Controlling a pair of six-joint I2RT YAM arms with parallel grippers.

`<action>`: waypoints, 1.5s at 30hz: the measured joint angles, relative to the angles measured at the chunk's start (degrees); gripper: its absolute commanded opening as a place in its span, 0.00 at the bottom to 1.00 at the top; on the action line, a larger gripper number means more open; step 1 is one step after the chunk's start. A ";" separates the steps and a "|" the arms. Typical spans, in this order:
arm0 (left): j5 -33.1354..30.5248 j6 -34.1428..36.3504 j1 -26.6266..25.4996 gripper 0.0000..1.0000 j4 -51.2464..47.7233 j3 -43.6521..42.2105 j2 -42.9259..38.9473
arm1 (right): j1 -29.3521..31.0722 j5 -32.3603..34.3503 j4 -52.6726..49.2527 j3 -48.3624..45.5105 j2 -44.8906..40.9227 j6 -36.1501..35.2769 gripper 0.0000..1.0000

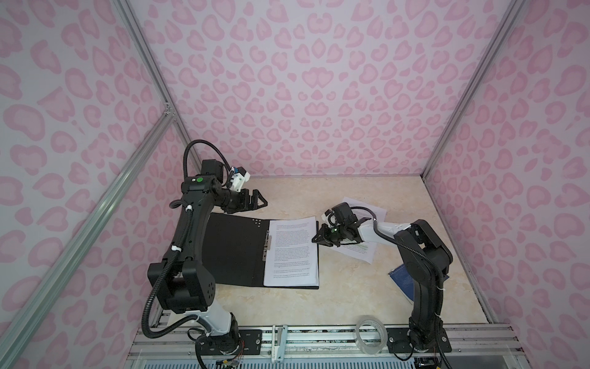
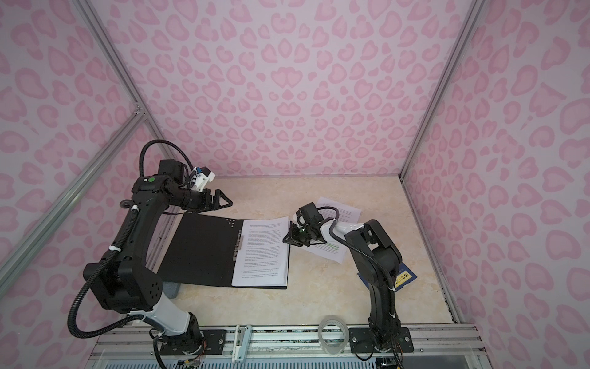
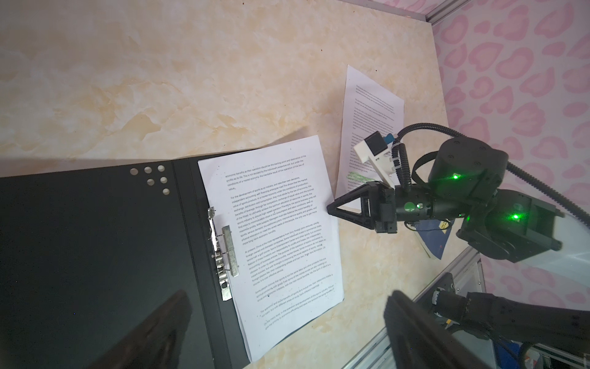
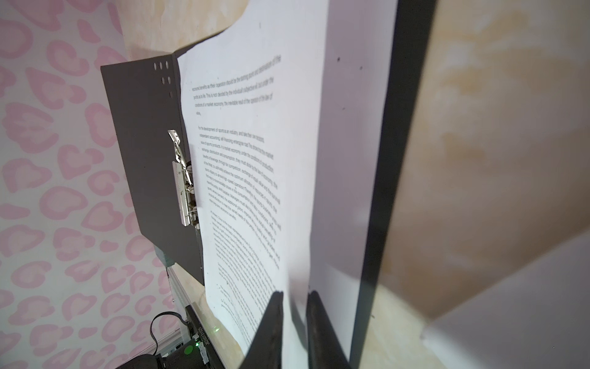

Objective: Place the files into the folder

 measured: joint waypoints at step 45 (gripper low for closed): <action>0.87 0.11 0.00 0.98 -0.20 0.61 0.04 | 5.05 10.97 -22.49 9.29 -1.90 -11.04 0.27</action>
